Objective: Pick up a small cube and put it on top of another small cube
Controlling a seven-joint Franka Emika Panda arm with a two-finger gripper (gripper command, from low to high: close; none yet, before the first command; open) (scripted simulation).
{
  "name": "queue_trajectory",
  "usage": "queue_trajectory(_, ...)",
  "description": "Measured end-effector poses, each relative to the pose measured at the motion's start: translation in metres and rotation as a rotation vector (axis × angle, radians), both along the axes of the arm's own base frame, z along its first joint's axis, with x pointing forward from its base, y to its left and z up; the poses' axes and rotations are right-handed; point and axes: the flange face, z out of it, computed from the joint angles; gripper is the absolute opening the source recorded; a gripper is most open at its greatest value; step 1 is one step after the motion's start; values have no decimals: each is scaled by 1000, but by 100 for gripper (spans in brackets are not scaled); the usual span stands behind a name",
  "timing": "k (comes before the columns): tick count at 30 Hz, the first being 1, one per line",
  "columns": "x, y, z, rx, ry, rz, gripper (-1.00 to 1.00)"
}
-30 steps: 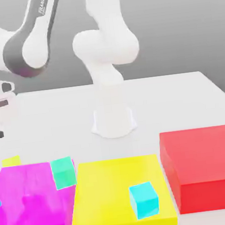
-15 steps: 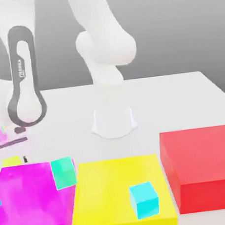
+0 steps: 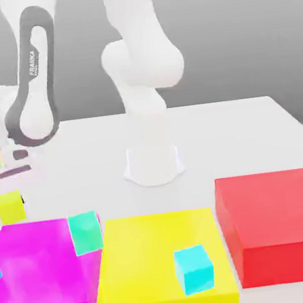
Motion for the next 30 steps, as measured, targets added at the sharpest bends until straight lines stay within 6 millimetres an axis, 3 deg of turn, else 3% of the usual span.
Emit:
queue_trajectory(6,14,-10,4,-3,55,387,-100)
queue_trajectory(11,50,4,27,-3,83,691,-100)
queue_trajectory(13,88,39,49,-6,72,785,-100)
queue_trajectory(15,113,72,71,-7,57,838,-100)
queue_trajectory(18,134,115,103,-4,36,881,-100)
queue_trajectory(22,153,189,138,9,2,917,-100)
queue_trajectory(24,154,204,133,17,-15,882,-100)
queue_trajectory(27,155,208,100,20,-20,871,-100)
queue_trajectory(28,155,209,88,20,-20,870,100)
queue_trajectory(30,155,209,88,20,-20,871,100)
